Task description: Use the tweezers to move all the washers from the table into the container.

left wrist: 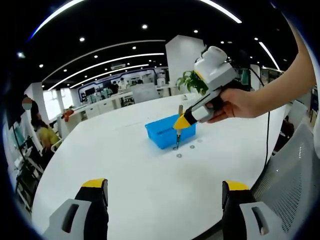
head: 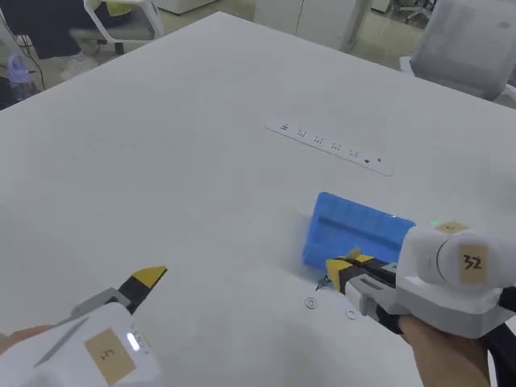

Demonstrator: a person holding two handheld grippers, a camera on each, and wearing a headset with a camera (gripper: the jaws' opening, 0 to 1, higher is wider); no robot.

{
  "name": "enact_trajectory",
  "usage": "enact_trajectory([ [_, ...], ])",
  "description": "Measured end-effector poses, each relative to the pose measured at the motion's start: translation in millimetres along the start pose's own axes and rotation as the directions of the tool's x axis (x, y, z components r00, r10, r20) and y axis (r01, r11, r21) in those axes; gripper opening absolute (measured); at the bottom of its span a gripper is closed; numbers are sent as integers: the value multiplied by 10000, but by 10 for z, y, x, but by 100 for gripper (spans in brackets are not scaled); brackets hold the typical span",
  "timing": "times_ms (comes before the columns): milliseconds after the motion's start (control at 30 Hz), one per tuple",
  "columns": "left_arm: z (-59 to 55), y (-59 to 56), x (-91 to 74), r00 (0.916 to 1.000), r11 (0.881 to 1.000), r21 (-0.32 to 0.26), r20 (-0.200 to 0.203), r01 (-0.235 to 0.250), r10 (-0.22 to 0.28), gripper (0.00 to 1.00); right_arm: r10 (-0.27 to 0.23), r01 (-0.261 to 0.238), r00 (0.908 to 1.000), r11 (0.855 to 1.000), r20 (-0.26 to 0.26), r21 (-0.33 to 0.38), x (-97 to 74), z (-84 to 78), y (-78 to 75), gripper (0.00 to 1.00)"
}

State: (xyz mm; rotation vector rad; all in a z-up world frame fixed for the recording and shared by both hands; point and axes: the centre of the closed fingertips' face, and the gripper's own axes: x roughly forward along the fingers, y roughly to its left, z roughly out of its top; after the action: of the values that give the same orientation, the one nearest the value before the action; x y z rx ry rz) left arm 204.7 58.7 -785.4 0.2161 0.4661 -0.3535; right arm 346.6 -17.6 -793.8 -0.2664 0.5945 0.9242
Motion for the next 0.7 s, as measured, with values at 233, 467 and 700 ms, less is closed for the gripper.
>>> enact_trajectory([
  [233,-10,11,0,10000,9999,94,-31,-56,56,97,-83,84,9996,10000,-256,40,49,-88,-24,2],
  [467,-28,9,1,9999,9999,142,-105,-55,57,97,-45,44,9993,10000,-372,-12,81,-111,-6,2],
  [700,-44,9,3,9998,9998,195,-191,-58,62,97,7,-1,9994,9999,-351,165,106,-138,-5,2],
])
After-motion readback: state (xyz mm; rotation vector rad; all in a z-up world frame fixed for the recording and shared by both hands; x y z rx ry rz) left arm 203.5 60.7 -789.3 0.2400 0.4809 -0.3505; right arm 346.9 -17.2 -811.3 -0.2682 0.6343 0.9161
